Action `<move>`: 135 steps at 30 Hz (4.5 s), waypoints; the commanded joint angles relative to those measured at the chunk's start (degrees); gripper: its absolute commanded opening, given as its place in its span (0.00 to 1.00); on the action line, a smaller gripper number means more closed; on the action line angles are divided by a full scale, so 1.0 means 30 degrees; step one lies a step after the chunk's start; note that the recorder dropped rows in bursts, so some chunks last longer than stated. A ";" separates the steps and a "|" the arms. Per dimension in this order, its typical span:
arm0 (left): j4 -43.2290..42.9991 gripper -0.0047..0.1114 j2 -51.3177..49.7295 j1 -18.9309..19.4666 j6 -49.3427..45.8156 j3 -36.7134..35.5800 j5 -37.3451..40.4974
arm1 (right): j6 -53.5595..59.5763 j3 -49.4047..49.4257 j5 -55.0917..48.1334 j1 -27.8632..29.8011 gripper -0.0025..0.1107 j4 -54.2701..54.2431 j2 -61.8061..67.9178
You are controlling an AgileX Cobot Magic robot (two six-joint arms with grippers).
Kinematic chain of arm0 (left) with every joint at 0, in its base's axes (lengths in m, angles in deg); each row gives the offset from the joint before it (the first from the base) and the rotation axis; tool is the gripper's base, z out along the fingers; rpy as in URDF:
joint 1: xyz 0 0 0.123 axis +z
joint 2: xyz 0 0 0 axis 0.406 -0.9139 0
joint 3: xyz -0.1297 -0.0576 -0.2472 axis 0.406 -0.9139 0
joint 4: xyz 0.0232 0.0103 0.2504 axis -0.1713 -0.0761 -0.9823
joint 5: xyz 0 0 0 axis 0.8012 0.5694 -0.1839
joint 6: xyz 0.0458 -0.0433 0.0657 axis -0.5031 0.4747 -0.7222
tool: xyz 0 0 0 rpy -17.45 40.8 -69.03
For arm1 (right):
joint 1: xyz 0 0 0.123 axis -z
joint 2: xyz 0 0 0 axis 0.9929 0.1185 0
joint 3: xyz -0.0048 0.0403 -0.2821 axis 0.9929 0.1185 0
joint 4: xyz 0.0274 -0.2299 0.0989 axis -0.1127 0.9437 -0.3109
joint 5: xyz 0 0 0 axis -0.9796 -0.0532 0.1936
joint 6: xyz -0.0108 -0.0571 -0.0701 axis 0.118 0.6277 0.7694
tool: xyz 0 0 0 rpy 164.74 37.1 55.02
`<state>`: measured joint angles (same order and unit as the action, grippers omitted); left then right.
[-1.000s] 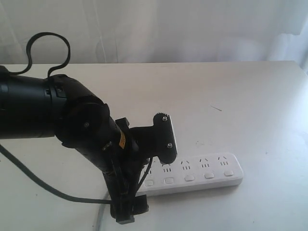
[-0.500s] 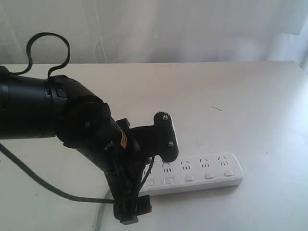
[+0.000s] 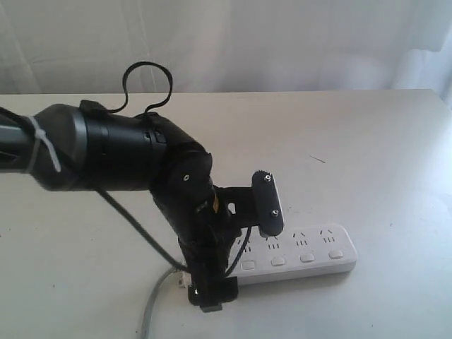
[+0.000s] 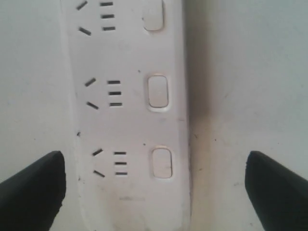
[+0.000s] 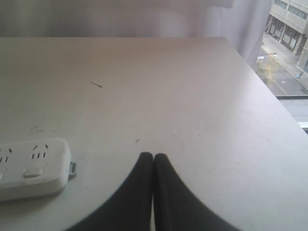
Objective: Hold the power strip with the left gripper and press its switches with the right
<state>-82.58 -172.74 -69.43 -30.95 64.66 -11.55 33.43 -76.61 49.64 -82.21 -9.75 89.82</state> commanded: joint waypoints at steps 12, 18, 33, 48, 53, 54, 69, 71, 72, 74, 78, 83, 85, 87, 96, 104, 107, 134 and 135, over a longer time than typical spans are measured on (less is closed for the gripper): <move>0.1926 0.94 -0.1318 0.1022 -0.1221 0.0787 0.1372 | -0.0020 0.0046 0.0119 0.0061 0.02 0.0037 -0.0076; 0.3408 0.94 -0.1318 0.0914 -0.3540 0.0787 0.0444 | -0.0020 0.0046 0.0119 0.0061 0.02 -0.0002 -0.0076; 0.1417 0.94 -0.1872 0.0953 -0.1538 0.0346 0.1486 | -0.0020 0.0046 0.0119 0.0061 0.02 -0.0002 -0.0076; 0.1087 0.94 -0.2835 0.0953 -0.1139 0.0380 0.0465 | -0.0020 0.0046 0.0119 0.0061 0.02 0.0035 -0.0076; 0.1127 0.94 -0.2876 0.0953 -0.0990 0.0380 0.0348 | -0.0020 0.0046 0.0119 0.0061 0.02 0.0035 -0.0076; 0.1124 0.94 -0.2876 0.0953 -0.0819 0.0380 0.0348 | -0.0020 0.0046 0.0119 0.0061 0.02 0.0035 -0.0076; 0.1085 0.04 -0.2876 0.0953 -0.0500 0.0380 -0.0265 | -0.0020 0.0046 0.0119 0.0061 0.02 -0.0003 -0.0076; 0.0581 0.04 -0.2876 0.0953 -0.1123 0.0380 -0.0103 | -0.0020 0.0046 0.0119 0.0061 0.02 -0.0003 -0.0076; 0.0357 0.04 -0.2876 0.0953 -0.1408 0.0380 0.0072 | -0.0020 0.0046 0.0119 0.0061 0.02 -0.0003 -0.0076; -0.0250 0.04 -0.2876 0.0953 -0.1742 0.0380 0.0745 | -0.0020 0.0046 0.0119 0.0061 0.02 0.0035 -0.0076; -0.0845 0.04 -0.2876 0.0953 -0.2565 0.0380 0.2761 | -0.0020 0.0046 0.0119 0.0061 0.02 0.0035 -0.0076; -0.0816 0.04 -0.2876 0.0953 -0.2739 0.0380 0.4234 | -0.0020 0.0046 0.0119 0.0061 0.02 0.0035 -0.0076; -0.0816 0.04 -0.2876 0.0953 -0.3225 0.0380 0.3628 | -0.0020 0.0046 0.0119 0.0061 0.02 0.0035 -0.0076; -0.0592 0.04 -0.2840 0.0914 -0.3854 0.0380 0.2244 | -0.0020 0.0046 0.0119 0.0061 0.02 0.0035 -0.0076; 0.2422 0.04 -0.2840 0.1072 -0.6590 0.0380 -0.0947 | -0.0020 0.0046 0.0119 0.0061 0.02 0.0035 -0.0076; 0.3026 0.04 -0.2840 0.1595 -0.8056 0.0380 0.1008 | -0.0020 0.0046 0.0119 0.0061 0.02 0.0035 -0.0076; 0.3307 0.04 -0.2840 0.1595 -0.8056 0.0380 0.1181 | -0.0020 0.0046 0.0119 0.0061 0.02 -0.0009 -0.0076; 0.3532 0.04 -0.2840 0.1595 -0.6505 0.0380 0.2338 | 0.0313 0.0046 0.4155 0.0061 0.02 0.5411 -0.0076; 0.3532 0.04 -0.2840 0.1595 -0.6505 0.0380 0.2338 | 0.0313 0.0046 0.5656 0.0061 0.02 0.5411 -0.0076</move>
<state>-71.88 -180.13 -64.61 -50.79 66.78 -8.83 33.82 -76.61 56.75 -82.21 3.78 89.82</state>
